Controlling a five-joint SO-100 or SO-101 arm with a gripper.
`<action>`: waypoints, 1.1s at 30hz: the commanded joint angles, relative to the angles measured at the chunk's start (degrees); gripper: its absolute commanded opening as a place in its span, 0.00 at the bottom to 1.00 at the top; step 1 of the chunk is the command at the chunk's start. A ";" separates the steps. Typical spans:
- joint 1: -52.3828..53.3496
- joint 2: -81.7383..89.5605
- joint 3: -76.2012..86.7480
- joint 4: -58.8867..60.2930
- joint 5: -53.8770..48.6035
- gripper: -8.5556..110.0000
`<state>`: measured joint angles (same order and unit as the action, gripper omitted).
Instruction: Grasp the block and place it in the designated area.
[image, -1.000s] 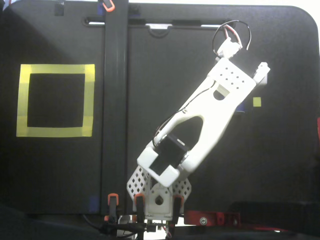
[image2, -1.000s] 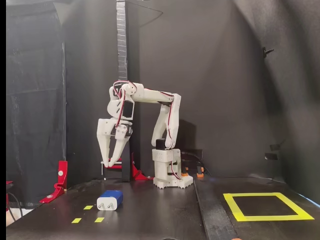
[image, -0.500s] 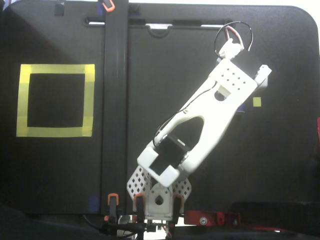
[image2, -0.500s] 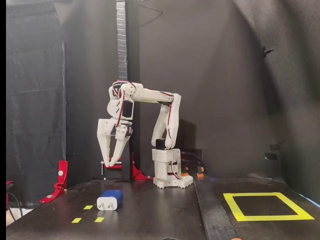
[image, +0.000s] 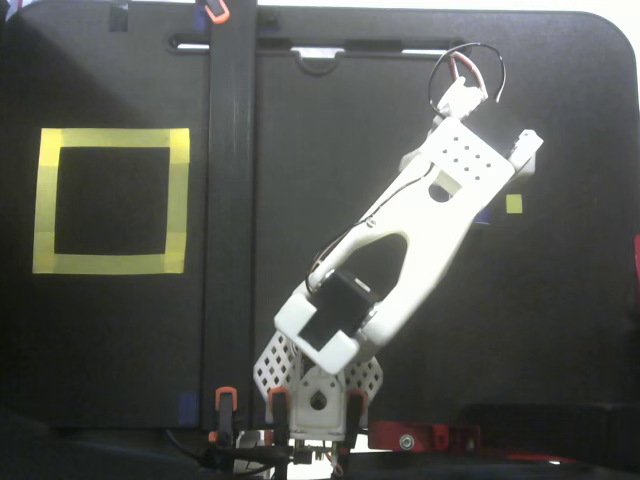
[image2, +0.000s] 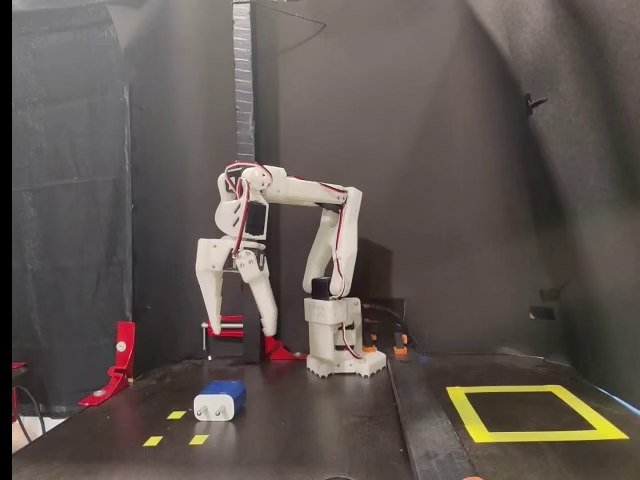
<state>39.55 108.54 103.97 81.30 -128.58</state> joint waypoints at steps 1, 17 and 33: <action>0.26 0.18 -2.11 -0.79 -0.44 0.37; 4.66 -5.71 -1.76 -3.08 -5.71 0.37; 6.59 -12.57 5.10 -15.56 -8.09 0.37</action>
<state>45.62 96.06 108.28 67.50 -136.23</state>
